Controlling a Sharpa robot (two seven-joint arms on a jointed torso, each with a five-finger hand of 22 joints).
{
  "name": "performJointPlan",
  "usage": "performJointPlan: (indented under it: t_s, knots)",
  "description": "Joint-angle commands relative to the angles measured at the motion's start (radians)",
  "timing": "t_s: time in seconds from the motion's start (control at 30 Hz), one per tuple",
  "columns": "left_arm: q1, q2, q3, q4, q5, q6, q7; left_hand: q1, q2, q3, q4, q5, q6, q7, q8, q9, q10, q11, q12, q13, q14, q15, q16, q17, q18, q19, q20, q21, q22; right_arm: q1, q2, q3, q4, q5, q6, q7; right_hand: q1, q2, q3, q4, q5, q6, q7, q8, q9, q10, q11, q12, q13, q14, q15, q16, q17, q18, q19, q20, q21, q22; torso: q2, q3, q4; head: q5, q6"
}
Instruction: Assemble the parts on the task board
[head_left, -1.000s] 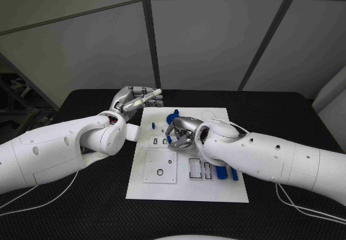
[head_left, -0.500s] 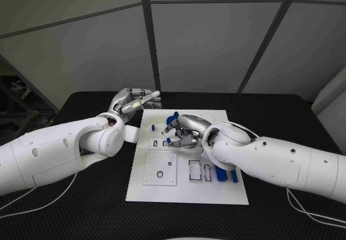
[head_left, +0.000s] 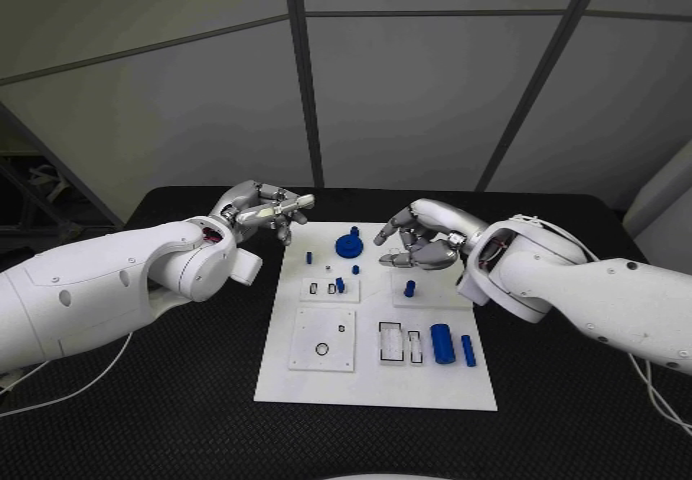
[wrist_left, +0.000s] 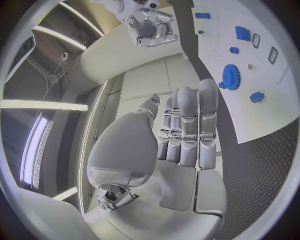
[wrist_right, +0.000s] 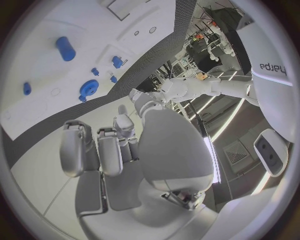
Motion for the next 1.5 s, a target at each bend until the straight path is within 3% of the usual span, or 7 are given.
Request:
performJointPlan:
  t_s: [0.03,0.13,0.4,0.53,0.77,0.93,1.5]
  knots:
    - [0.016,0.007,0.001,-0.002,-0.231,0.151,-0.246,-0.052,0.004,-0.021,0.033,0.002,0.001,-0.015,0.022,0.022,0.019,-0.019,0.093,0.088,0.012,-0.011,0.114,0.114,-0.095,0.086,-0.015,0.25,0.326,0.005,-0.041,0.015,0.016,0.113,0.018,0.016,-0.007,0.003,-0.003,0.003,0.003,0.01,0.001,0.006,0.001,0.002,-0.009,0.006,-0.002,0.068,-0.009,-0.004,0.124,0.008,-0.004,-0.004,-0.004,0.086,-0.018,-0.0008,0.0023,0.002,-0.003]
    - [0.033,0.021,0.001,-0.006,-0.325,0.227,-0.392,-0.092,0.014,-0.049,0.07,0.003,-0.014,-0.03,0.06,0.063,-0.015,-0.021,0.257,0.255,-0.002,-0.018,0.155,0.166,-0.13,0.139,-0.025,0.43,0.577,0.007,-0.072,0.025,0.015,0.139,-0.004,0.013,-0.009,0.003,-0.004,0.005,0.003,0.01,0.001,0.006,0.001,0.002,-0.009,0.005,-0.003,0.068,-0.009,-0.004,0.123,0.008,-0.003,-0.005,-0.004,0.086,-0.027,0.0006,0.002,0.006,-0.006]
    - [0.088,0.09,-0.008,-0.042,-0.491,0.357,-0.701,-0.157,0.048,-0.181,0.174,-0.018,-0.088,-0.032,0.18,0.178,-0.074,-0.024,0.632,0.626,-0.01,-0.025,0.166,0.201,-0.138,0.165,-0.032,0.473,0.65,0.009,-0.103,0.033,-0.011,0.162,-0.022,-0.019,-0.019,0.0,-0.01,0.013,0.004,-0.002,0.002,0.002,-0.004,-0.015,-0.009,-0.015,-0.027,0.06,-0.01,-0.023,0.092,0.015,-0.027,-0.007,-0.023,0.058,-0.045,0.0066,0.0056,0.009,-0.015]
    - [0.11,0.136,-0.02,-0.069,-0.54,0.398,-0.778,-0.158,0.06,-0.219,0.182,-0.023,-0.112,-0.033,0.226,0.222,-0.084,-0.025,0.674,0.666,-0.01,-0.026,0.163,0.205,-0.141,0.171,-0.032,0.481,0.667,0.009,-0.104,0.033,-0.02,0.155,-0.025,-0.029,-0.017,0.0,-0.01,0.012,0.006,-0.005,0.002,0.001,-0.005,-0.015,-0.009,-0.016,-0.028,0.059,-0.011,-0.025,0.09,0.015,-0.027,-0.007,-0.024,0.058,-0.05,0.0099,0.0052,0.014,-0.02]
    - [0.15,0.213,-0.085,-0.118,-0.585,0.435,-0.838,-0.162,0.068,-0.255,0.183,-0.035,-0.128,-0.037,0.27,0.265,-0.079,-0.028,0.718,0.707,-0.011,-0.027,0.157,0.207,-0.148,0.182,-0.032,0.504,0.709,0.01,-0.101,0.034,-0.034,0.141,-0.021,-0.052,-0.017,-0.001,-0.012,0.013,0.008,-0.009,0.002,0.0,-0.007,-0.017,-0.009,-0.019,-0.031,0.059,-0.011,-0.027,0.087,0.016,-0.029,-0.008,-0.026,0.055,-0.05,0.0109,0.0025,0.016,-0.024]
    - [0.158,0.242,-0.108,-0.132,-0.594,0.44,-0.843,-0.159,0.072,-0.271,0.182,-0.036,-0.137,-0.039,0.287,0.284,-0.068,-0.029,0.748,0.736,-0.011,-0.027,0.155,0.209,-0.156,0.194,-0.032,0.531,0.754,0.01,-0.096,0.034,-0.04,0.132,-0.014,-0.065,-0.018,-0.001,-0.013,0.014,0.009,-0.012,0.003,-0.001,-0.007,-0.019,-0.008,-0.02,-0.033,0.058,-0.01,-0.029,0.085,0.016,-0.031,-0.008,-0.028,0.052,-0.047,0.011,0.0028,0.015,-0.03]
    - [0.163,0.313,-0.14,-0.166,-0.607,0.458,-0.847,-0.143,0.085,-0.299,0.177,-0.014,-0.147,-0.046,0.33,0.327,-0.06,-0.035,0.781,0.764,-0.01,-0.031,0.152,0.214,-0.158,0.195,-0.035,0.541,0.769,0.01,-0.087,0.034,-0.046,0.118,-0.011,-0.082,-0.021,-0.002,-0.016,0.018,0.014,-0.015,0.003,-0.002,-0.009,-0.02,-0.008,-0.022,-0.035,0.058,-0.01,-0.03,0.083,0.017,-0.033,-0.008,-0.03,0.049,-0.046,0.0092,0.0053,0.011,-0.043]
